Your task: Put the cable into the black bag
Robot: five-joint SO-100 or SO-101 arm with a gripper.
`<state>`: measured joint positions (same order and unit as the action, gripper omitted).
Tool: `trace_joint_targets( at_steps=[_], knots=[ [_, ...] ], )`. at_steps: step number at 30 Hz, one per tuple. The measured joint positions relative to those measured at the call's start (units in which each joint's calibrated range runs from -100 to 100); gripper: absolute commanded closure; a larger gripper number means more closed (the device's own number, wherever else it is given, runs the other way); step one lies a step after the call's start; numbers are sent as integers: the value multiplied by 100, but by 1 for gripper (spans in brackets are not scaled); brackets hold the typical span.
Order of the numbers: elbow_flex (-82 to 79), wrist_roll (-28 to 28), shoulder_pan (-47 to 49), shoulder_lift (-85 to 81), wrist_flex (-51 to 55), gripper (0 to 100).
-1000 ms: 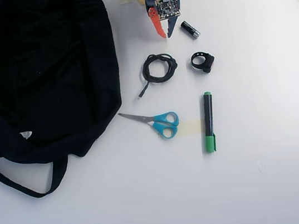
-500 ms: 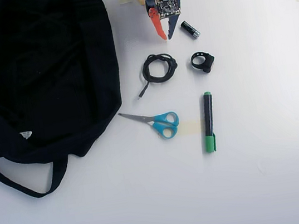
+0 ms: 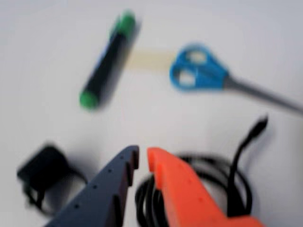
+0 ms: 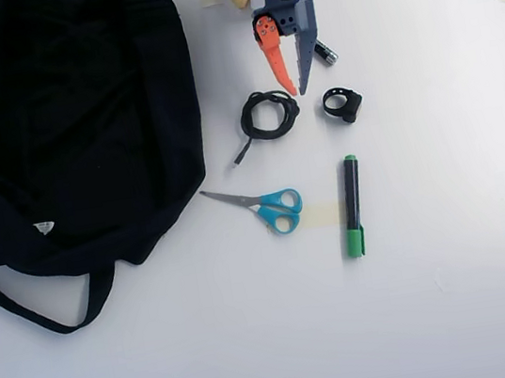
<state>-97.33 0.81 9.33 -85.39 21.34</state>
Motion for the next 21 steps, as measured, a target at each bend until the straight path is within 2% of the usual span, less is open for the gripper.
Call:
trace_joint_targets(
  at_steps=[13,16,21],
  knots=[
    [1329,0,-272,2665,-4440,98],
    [1989,0,-294,3454,-4895,98],
    [3302,0,-456,4608,-4981,98]
  ],
)
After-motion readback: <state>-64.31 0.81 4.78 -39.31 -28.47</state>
